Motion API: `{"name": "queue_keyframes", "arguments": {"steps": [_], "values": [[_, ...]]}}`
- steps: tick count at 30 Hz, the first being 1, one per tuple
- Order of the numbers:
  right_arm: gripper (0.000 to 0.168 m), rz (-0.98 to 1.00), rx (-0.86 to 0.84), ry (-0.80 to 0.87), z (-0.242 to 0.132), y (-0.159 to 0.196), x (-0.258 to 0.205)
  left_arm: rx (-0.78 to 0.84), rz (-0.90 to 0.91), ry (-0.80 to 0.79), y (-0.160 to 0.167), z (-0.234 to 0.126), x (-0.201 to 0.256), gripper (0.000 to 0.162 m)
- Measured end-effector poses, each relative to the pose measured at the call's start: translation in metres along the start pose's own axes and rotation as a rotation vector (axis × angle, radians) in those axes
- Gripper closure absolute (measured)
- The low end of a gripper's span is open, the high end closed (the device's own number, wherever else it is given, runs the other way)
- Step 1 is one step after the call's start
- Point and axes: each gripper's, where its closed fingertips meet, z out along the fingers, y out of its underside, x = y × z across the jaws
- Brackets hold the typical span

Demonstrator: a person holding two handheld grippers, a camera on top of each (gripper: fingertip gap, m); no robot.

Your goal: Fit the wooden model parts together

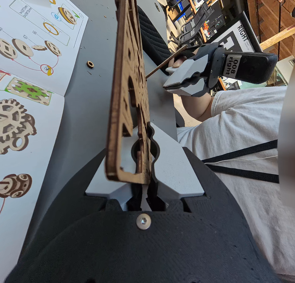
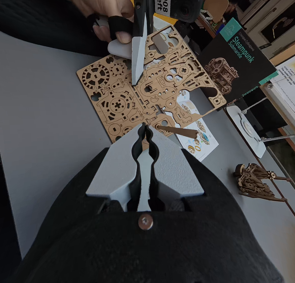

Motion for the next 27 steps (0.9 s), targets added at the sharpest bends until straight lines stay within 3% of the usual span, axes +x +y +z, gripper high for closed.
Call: {"name": "queue_keyframes", "arguments": {"steps": [4, 6, 10, 13, 15, 21, 27], "values": [[0.168, 0.130, 0.001, -0.017, -0.010, 0.006, 0.016, 0.006, -0.002, -0.005, -0.001, -0.001, -0.001, 0.162], [0.160, 0.217, -0.002, -0.006, -0.014, 0.017, 0.027, 0.005, -0.009, 0.000, 0.000, -0.001, -0.001, 0.162], [0.145, 0.353, 0.154, -0.001, -0.024, -0.004, 0.048, -0.002, -0.009, 0.005, 0.001, 0.000, 0.000, 0.162], [0.164, 0.292, 0.092, -0.060, -0.020, -0.003, 0.043, -0.002, -0.011, 0.000, 0.001, -0.001, -0.001, 0.161], [0.167, 0.231, 0.107, -0.082, -0.022, -0.012, 0.037, 0.012, -0.015, 0.006, -0.001, -0.001, -0.001, 0.162], [0.167, 0.053, 0.028, 0.001, -0.010, -0.025, 0.024, 0.006, -0.018, -0.004, 0.000, -0.002, -0.003, 0.162], [0.166, 0.165, -0.008, -0.002, 0.000, -0.021, 0.043, 0.002, -0.003, -0.022, 0.000, -0.001, -0.003, 0.161]]}}
